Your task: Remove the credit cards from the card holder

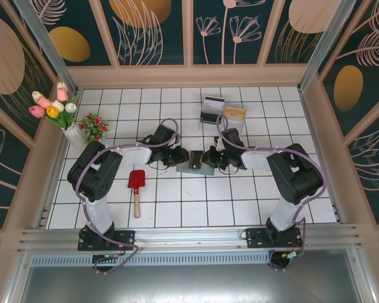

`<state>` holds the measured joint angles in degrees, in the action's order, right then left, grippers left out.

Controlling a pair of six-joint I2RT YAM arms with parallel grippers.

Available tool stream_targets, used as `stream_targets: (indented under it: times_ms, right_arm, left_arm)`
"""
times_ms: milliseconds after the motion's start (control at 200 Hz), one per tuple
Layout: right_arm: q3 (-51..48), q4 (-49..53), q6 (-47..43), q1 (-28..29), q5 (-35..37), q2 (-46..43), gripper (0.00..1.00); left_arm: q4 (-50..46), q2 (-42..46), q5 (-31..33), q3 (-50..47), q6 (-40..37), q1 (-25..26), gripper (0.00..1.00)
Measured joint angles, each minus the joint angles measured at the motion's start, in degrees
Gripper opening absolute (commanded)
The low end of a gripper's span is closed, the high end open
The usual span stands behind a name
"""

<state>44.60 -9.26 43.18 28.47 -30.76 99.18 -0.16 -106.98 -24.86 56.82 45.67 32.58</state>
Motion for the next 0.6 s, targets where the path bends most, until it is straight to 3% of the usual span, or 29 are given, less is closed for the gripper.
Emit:
stream_targets:
  times_ms: [355,601]
  right_arm:
    - [-2.2,1.4,-3.0,-2.8,-3.0,-3.5,0.00]
    - [-4.3,1.6,-5.4,-5.2,-7.2,-8.5,0.00]
  left_arm:
    - [0.2,0.3,-0.3,0.3,0.0,0.0,0.38]
    - [1.2,1.2,-3.3,0.5,1.2,-1.0,0.54]
